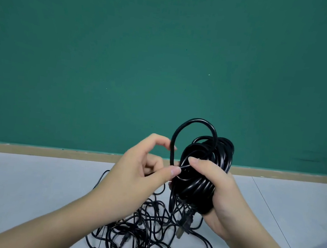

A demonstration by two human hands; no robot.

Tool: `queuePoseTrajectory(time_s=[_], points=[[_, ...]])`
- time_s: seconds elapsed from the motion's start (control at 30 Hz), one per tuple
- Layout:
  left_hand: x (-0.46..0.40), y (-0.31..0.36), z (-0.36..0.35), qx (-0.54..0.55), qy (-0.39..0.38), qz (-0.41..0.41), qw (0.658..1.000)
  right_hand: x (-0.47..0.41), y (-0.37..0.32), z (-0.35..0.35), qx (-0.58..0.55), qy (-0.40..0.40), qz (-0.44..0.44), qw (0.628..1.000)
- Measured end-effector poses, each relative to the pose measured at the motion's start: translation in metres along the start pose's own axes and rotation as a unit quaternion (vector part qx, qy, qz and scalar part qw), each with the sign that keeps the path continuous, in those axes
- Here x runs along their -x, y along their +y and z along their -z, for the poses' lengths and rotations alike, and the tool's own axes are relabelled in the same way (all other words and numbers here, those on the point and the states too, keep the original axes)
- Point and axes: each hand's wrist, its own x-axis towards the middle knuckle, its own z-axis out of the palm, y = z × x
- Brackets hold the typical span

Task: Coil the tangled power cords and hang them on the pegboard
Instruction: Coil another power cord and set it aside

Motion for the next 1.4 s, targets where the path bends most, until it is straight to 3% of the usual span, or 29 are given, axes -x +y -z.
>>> queuePoseTrajectory(time_s=[0.17, 0.33, 0.67, 1.03, 1.2, 1.4], points=[[0.009, -0.008, -0.010, -0.190, 0.012, -0.097, 0.977, -0.003, 0.006, -0.004, -0.035, 0.033, -0.023, 0.999], [0.010, -0.010, -0.017, -0.279, 0.047, -0.091, 0.955, -0.002, 0.009, -0.008, -0.057, 0.054, -0.024, 0.997], [0.001, -0.004, -0.017, -0.215, 0.129, -0.055, 0.966, 0.002, 0.007, -0.003, -0.001, 0.049, -0.003, 0.999], [0.001, -0.008, -0.024, -0.234, 0.076, -0.069, 0.967, 0.008, 0.008, -0.004, 0.004, -0.005, 0.033, 0.999], [0.004, -0.008, -0.022, -0.246, -0.003, -0.068, 0.967, 0.011, 0.012, -0.003, 0.031, -0.037, 0.020, 0.999], [-0.004, -0.003, -0.019, -0.195, -0.068, -0.040, 0.978, 0.007, 0.017, -0.005, 0.032, 0.016, 0.039, 0.999]])
